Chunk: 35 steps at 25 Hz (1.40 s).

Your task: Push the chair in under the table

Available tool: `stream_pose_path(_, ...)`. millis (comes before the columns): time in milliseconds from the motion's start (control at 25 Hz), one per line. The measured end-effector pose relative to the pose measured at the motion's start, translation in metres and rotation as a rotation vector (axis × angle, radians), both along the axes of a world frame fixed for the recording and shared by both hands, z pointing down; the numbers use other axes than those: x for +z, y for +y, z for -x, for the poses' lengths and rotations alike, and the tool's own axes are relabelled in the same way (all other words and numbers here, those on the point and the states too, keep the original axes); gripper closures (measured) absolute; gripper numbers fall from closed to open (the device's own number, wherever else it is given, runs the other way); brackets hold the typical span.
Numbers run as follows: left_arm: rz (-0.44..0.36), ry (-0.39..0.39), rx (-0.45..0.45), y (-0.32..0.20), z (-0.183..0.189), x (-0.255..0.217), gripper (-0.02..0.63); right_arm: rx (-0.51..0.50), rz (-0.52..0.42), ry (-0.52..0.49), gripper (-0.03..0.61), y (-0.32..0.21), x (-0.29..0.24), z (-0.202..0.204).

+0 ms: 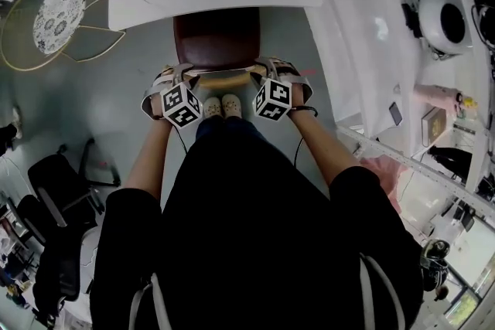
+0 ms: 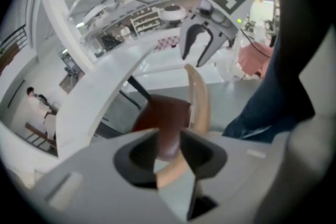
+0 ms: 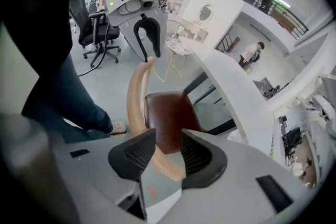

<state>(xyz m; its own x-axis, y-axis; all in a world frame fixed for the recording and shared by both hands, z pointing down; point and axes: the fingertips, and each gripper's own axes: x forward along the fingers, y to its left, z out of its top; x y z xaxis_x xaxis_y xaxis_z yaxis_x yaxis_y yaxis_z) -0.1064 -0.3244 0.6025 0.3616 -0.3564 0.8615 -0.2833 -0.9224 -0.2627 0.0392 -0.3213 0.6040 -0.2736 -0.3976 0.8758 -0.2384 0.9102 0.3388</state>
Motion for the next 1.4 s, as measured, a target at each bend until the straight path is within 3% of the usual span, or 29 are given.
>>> stream_pose_path(80, -0.034, 0.046, -0.060, -0.009, -0.004, -0.019, 0.528, 0.024, -0.035, -0.042, 0.432, -0.009, -0.019, 0.005)
stream_pose_path(320, -0.167, 0.182, -0.190, -0.037, -0.015, -0.089, 0.603, 0.123, -0.188, -0.207, 0.536, -0.046, -0.097, 0.022)
stream_pose_path(480, -0.257, 0.311, -0.277, -0.058, -0.016, -0.142, 0.604, 0.228, -0.292, -0.344, 0.551, -0.068, -0.157, 0.027)
stream_pose_path(680, -0.359, 0.525, -0.394, -0.074, -0.015, -0.218, 0.606, 0.331, -0.435, -0.507, 0.557, -0.079, -0.232, 0.027)
stream_pose_path(920, -0.474, 0.749, -0.522, -0.083, -0.007, -0.303, 0.606, 0.416, -0.533, -0.729, 0.558, -0.081, -0.307, 0.025)
stream_pose_path(1160, -0.594, 0.824, -0.570, -0.080, -0.001, -0.356, 0.606, 0.494, -0.588, -0.902, 0.558, -0.084, -0.362, 0.013)
stream_pose_path(1400, -0.632, 0.835, -0.568, -0.079, -0.002, -0.370, 0.606, 0.526, -0.603, -0.948, 0.558, -0.086, -0.378, 0.008)
